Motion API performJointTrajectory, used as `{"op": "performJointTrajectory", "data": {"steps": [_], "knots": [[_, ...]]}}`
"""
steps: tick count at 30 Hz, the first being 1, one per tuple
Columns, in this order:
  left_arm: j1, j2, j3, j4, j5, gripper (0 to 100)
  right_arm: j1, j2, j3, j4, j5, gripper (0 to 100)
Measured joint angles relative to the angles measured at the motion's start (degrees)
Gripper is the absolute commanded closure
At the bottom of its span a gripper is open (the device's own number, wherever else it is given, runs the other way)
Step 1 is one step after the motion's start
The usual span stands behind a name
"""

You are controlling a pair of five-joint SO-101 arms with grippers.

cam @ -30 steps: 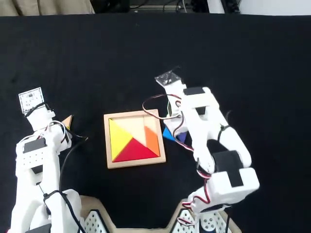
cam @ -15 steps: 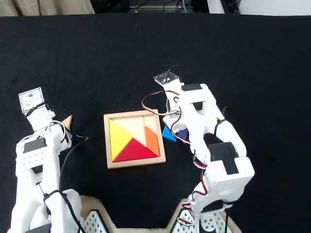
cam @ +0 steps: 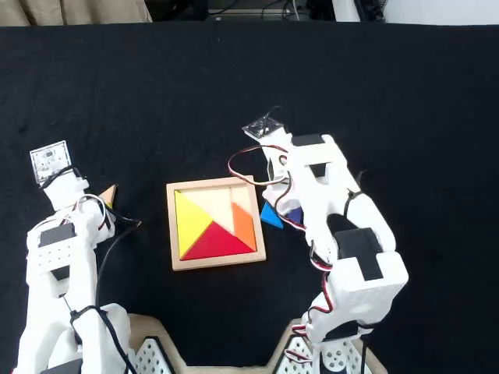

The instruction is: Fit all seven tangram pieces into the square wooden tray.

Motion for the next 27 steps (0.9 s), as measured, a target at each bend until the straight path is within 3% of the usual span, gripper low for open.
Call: {"op": "performJointTrajectory", "data": {"steps": [14, 27], "knots": [[0.00, 0.00, 0.00, 0.00, 0.00, 83, 0.26, -0.88, -0.09, 1.49, 0.26, 83.7], [0.00, 0.00, 0.00, 0.00, 0.00, 83, -2.55, -13.63, -1.05, 7.91, 3.34, 83.9]]}}
